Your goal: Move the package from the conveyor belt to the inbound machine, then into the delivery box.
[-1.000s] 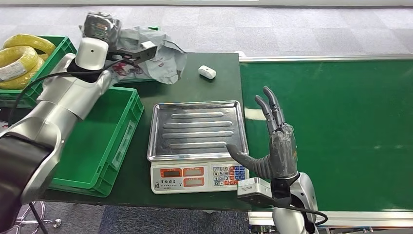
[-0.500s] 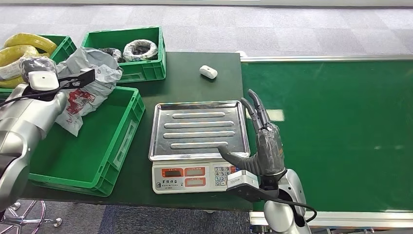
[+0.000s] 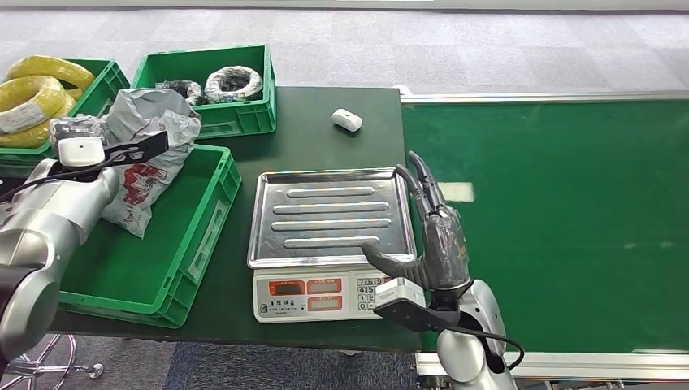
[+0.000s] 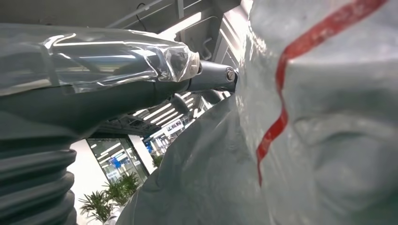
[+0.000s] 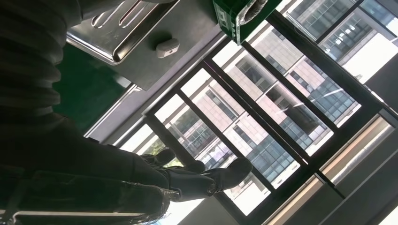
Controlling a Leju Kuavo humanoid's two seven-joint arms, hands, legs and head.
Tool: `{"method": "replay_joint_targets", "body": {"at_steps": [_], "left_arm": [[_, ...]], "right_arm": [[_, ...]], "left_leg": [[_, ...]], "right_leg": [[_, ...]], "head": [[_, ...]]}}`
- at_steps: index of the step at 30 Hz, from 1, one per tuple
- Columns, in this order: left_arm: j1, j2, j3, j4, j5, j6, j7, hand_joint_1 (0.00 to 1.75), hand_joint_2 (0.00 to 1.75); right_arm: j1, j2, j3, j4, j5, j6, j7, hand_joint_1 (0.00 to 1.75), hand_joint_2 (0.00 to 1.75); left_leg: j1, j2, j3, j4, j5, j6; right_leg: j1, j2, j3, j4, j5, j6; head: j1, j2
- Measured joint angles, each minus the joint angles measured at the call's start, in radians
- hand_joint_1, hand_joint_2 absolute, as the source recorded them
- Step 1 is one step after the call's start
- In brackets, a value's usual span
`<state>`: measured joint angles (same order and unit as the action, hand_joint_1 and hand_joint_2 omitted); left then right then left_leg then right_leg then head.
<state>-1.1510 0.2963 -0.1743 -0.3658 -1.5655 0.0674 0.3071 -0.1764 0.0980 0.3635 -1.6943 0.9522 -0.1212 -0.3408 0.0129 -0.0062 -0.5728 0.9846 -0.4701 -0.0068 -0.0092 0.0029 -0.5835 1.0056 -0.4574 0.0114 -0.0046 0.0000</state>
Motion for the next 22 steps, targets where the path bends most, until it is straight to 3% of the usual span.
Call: {"method": "replay_joint_targets", "body": {"at_steps": [3, 7, 11, 14, 17, 22], "left_arm": [[0.000, -0.016, 0.029, -0.007, 0.043, 0.097, -0.078, 0.00, 1.75], [0.000, -0.088, 0.132, -0.103, 0.231, 0.270, -0.336, 0.00, 1.75], [0.032, -0.179, 0.196, -0.326, 0.529, 0.218, -0.518, 0.00, 1.75], [0.113, -0.235, 0.193, -0.588, 0.867, 0.159, -0.607, 0.00, 1.75], [0.227, -0.262, 0.179, -0.831, 1.168, 0.140, -0.693, 0.00, 1.75], [0.478, -0.292, 0.171, -1.138, 1.473, 0.101, -0.855, 0.00, 1.75]], "right_arm": [[0.000, 0.000, 0.000, 0.002, 0.000, -0.005, 0.002, 0.00, 1.75], [-0.004, 0.000, 0.000, 0.009, -0.005, -0.016, 0.009, 0.00, 1.75], [-0.009, 0.000, 0.000, 0.022, -0.009, -0.027, 0.012, 0.00, 1.75], [-0.006, -0.002, -0.001, 0.035, -0.025, -0.049, 0.006, 0.00, 1.75], [0.007, -0.007, -0.002, 0.049, -0.067, -0.072, -0.024, 0.00, 1.75], [0.044, -0.016, -0.010, 0.067, -0.159, -0.098, -0.085, 0.00, 1.75]], "left_leg": [[0.000, -0.001, 0.000, 0.000, 0.000, 0.000], [0.000, -0.005, -0.001, 0.001, 0.001, 0.000], [-0.001, -0.001, -0.001, 0.001, 0.000, 0.000], [-0.002, 0.000, -0.001, 0.001, 0.000, 0.000], [-0.002, 0.002, 0.000, 0.001, -0.002, -0.001], [-0.002, 0.006, 0.002, -0.001, -0.003, -0.002]], "right_leg": [[0.000, -0.001, -0.001, 0.000, 0.000, 0.000], [0.000, -0.004, 0.000, 0.000, 0.000, 0.000], [-0.002, -0.001, 0.000, 0.000, 0.001, 0.000], [-0.002, 0.000, 0.000, -0.001, 0.001, 0.001], [-0.002, 0.003, -0.001, -0.001, 0.000, 0.000], [-0.001, 0.005, -0.001, -0.001, -0.001, -0.001]], "head": [[0.000, 0.000], [0.000, 0.000], [0.000, 0.000], [0.000, 0.000], [0.000, 0.000], [-0.001, 0.000]]}}
